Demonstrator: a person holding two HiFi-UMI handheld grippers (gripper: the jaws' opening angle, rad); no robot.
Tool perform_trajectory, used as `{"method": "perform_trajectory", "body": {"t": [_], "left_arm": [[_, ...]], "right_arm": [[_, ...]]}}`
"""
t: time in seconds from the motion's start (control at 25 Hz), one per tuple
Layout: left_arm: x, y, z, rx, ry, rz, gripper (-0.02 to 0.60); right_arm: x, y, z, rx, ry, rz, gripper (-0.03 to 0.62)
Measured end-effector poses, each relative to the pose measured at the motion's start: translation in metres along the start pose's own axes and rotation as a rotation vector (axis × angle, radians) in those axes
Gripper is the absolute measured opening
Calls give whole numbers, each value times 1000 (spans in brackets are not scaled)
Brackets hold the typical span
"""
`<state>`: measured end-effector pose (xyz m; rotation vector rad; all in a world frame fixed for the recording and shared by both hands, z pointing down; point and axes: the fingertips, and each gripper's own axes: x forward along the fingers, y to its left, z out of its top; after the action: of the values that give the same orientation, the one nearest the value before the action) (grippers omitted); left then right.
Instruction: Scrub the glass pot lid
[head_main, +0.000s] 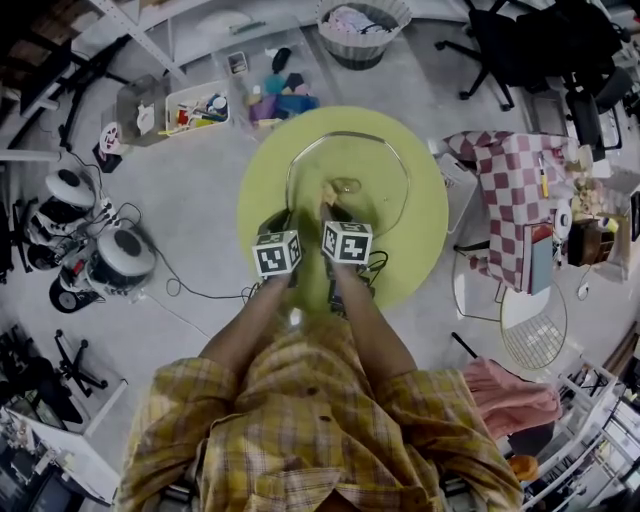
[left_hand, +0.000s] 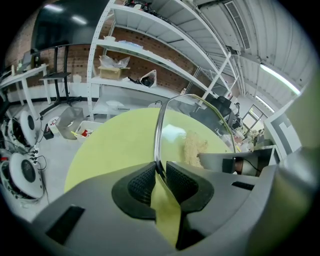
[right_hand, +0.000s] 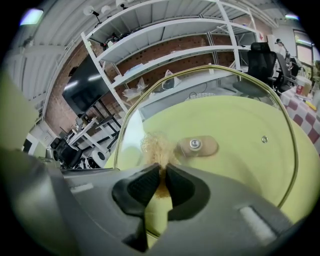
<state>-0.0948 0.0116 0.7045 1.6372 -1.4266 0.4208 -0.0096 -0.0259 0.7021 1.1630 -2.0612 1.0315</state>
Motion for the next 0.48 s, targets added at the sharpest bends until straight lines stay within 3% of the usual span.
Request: {"method": "perform_trajectory", "body": {"t": [0.48], "left_arm": [[2, 0, 3, -22, -3, -8, 60]], "right_arm": [[8, 10, 11, -1, -14, 22, 38]]}}
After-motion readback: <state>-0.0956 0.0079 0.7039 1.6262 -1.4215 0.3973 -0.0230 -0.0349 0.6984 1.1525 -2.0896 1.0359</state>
